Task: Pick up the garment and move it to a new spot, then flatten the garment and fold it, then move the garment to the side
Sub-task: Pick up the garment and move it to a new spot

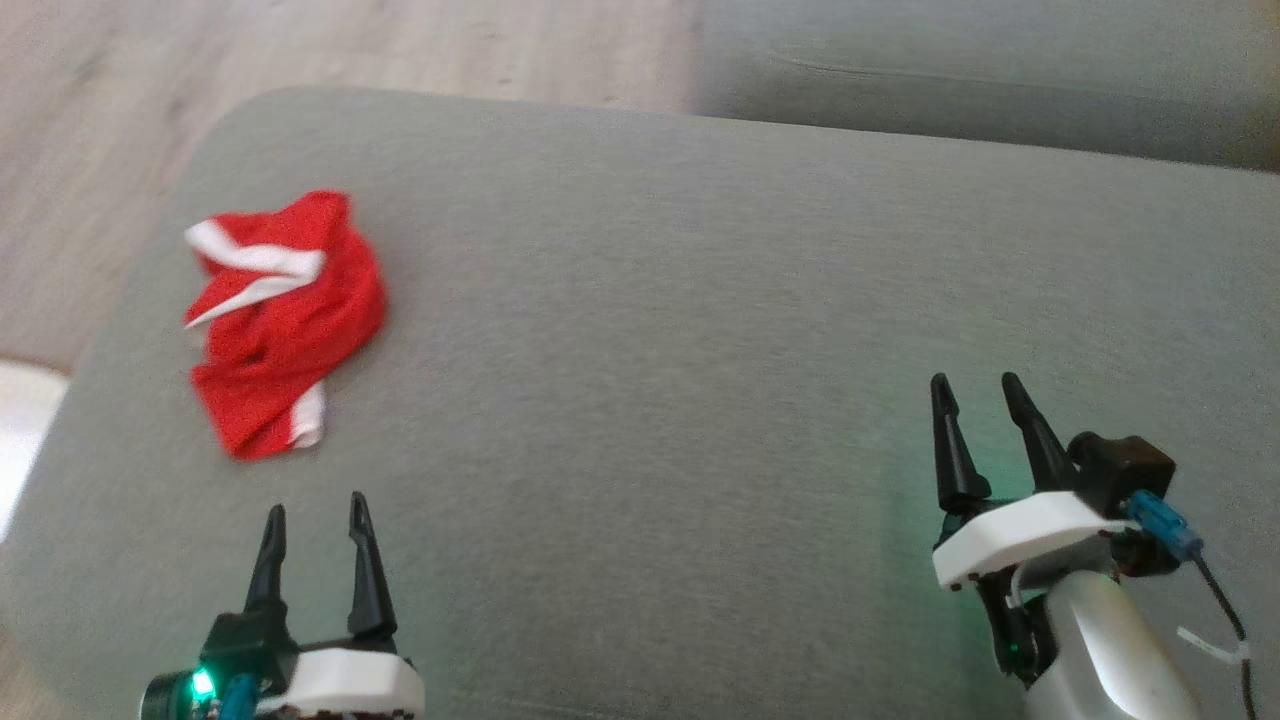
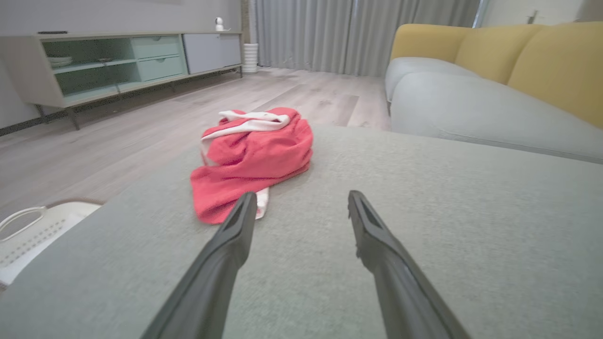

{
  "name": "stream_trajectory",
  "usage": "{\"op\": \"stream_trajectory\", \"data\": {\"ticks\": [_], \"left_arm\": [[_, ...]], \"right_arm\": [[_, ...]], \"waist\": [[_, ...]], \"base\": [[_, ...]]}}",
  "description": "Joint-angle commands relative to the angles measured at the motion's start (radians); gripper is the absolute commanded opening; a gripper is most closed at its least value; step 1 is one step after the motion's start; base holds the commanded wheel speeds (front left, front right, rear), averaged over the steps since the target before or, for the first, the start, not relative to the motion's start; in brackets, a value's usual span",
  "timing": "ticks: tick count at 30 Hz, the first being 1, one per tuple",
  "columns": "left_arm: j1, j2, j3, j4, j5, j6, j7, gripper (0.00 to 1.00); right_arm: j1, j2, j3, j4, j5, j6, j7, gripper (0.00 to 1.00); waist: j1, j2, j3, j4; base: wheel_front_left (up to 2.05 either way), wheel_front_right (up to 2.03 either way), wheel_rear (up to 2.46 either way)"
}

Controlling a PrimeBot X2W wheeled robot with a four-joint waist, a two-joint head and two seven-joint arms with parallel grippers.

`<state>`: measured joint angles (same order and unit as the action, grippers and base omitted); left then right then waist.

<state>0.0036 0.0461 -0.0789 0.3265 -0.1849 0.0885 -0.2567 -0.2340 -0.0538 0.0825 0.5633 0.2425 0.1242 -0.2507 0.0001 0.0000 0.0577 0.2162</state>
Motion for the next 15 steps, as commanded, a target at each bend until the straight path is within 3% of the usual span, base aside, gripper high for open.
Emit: {"op": "stream_trajectory", "data": {"ticks": [1, 7, 15], "left_arm": [[-0.034, 0.004, 0.034, -0.025, 0.002, 0.001, -0.005, 1.00], [-0.007, 0.004, 0.082, -0.014, 0.002, -0.004, -0.005, 1.00], [-0.004, 0.004, 0.171, 0.007, 0.003, -0.035, -0.005, 1.00]], "right_arm": [[-0.027, 0.004, 0.027, -0.027, 0.004, 0.007, -0.011, 1.00], [-0.025, 0.004, 0.062, -0.017, 0.012, 0.007, -0.011, 1.00], [-0.041, 0.004, 0.081, -0.007, -0.004, 0.007, -0.011, 1.00]], "waist": [[-0.0001, 0.0000, 0.009, 0.088], [-0.0001, 0.0000, 0.012, 0.186], [-0.0001, 0.0000, 0.030, 0.205]], "base": [[0.00, 0.00, 0.00], [0.00, 0.00, 0.00], [0.00, 0.00, 0.00]]}}
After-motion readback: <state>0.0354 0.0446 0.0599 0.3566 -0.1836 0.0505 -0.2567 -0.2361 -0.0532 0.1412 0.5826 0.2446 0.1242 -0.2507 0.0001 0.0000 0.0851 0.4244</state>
